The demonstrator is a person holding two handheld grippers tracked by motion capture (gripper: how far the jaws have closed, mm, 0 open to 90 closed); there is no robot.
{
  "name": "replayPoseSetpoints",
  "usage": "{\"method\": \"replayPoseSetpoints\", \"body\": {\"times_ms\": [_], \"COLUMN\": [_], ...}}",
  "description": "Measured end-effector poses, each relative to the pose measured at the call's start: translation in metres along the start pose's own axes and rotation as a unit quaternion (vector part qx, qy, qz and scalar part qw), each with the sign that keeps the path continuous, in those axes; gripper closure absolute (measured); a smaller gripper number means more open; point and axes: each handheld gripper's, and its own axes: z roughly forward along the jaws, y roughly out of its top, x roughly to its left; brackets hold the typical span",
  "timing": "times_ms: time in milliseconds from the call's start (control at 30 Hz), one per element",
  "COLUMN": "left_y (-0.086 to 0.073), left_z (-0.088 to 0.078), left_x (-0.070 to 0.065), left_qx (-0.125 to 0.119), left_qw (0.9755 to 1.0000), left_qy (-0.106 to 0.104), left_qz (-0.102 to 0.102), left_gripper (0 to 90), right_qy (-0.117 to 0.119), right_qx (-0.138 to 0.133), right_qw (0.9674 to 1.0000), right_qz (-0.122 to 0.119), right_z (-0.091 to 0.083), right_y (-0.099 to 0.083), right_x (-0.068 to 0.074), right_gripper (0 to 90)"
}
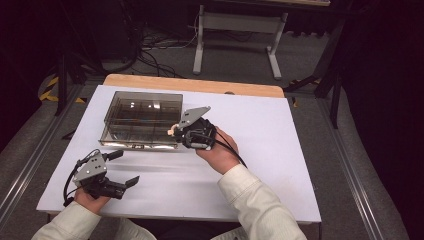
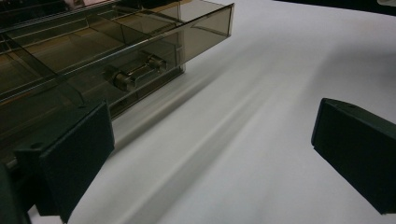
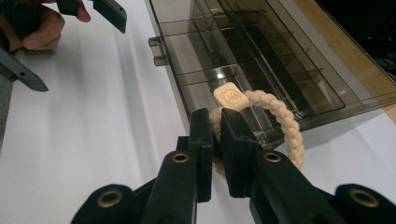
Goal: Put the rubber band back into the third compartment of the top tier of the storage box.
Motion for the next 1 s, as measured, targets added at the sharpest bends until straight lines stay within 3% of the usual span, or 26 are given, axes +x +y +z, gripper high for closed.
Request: {"method": "replayPoseSetpoints", "body": {"times_ms": [1000], "left_y": [0.000], "left_z": [-0.001], "left_x": [-0.001], "left_qx": [-0.002], "left_qw": [1.0000], "left_qy": [-0.004], "left_qz": [-0.003], "left_gripper": [0.3], "right_qy": [0.019], "right_qx": [0.003], "right_qw": [0.9998], "right_qz": [0.006], "right_z": [0.039], "right_y": [0.017], "right_x": [0.002], "right_gripper": [83.3]}}
